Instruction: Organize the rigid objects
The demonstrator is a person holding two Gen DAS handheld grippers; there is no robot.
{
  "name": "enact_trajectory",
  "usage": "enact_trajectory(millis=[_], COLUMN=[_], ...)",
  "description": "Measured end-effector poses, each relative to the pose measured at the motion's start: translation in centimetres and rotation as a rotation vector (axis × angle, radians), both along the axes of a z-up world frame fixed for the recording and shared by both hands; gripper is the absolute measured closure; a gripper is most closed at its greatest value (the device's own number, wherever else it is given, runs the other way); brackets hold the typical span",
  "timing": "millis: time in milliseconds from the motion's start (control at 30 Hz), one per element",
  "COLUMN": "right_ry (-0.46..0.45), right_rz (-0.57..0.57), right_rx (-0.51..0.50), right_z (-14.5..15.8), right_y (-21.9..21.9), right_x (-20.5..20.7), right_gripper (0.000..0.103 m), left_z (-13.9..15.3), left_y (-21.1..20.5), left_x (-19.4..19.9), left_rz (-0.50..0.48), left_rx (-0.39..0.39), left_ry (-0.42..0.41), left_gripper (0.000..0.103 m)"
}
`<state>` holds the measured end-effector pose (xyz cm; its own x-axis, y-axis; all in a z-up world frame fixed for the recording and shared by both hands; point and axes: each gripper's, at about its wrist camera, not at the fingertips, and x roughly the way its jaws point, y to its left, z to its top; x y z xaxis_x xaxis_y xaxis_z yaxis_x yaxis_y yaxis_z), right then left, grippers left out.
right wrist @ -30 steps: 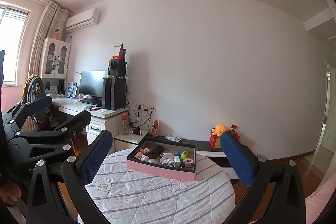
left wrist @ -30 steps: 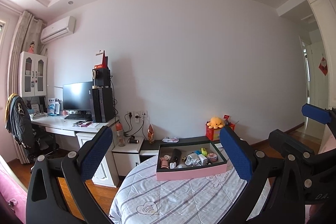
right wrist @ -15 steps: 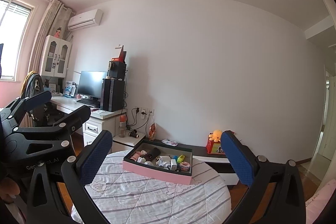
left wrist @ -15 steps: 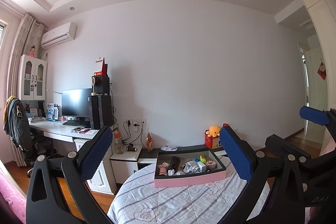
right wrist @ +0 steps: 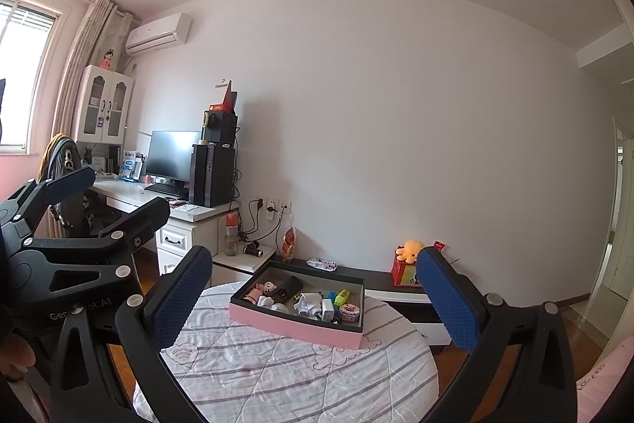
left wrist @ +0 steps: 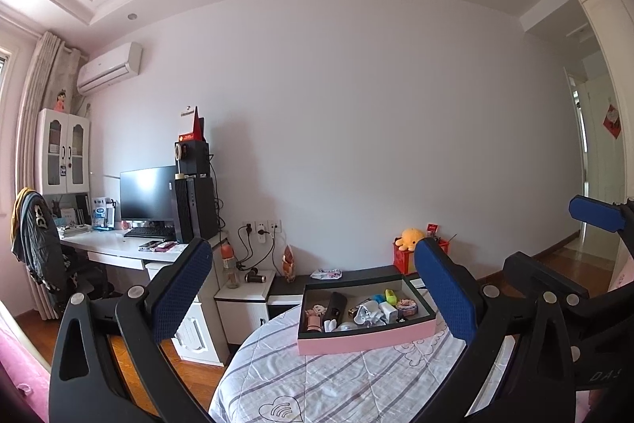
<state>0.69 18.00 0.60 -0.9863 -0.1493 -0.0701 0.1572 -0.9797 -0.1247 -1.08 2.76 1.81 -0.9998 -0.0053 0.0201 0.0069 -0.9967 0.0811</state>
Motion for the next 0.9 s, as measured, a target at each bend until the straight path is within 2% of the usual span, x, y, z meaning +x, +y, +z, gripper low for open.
enact_trajectory(millis=[400, 900], right_ry=[0.039, 0.057], right_rz=[-0.002, -0.007], right_rx=[0.006, -0.006], right_z=[3.4, 3.4], right_y=[0.8, 1.0], right_x=[-2.2, -2.8], right_gripper=[0.0, 0.0], left_z=[3.6, 3.7], left_y=[0.5, 0.7], left_x=[-2.4, -2.8], left_rz=[0.002, 0.008], left_rx=[-0.012, -0.014], left_ry=[0.036, 0.057], left_gripper=[0.0, 0.0])
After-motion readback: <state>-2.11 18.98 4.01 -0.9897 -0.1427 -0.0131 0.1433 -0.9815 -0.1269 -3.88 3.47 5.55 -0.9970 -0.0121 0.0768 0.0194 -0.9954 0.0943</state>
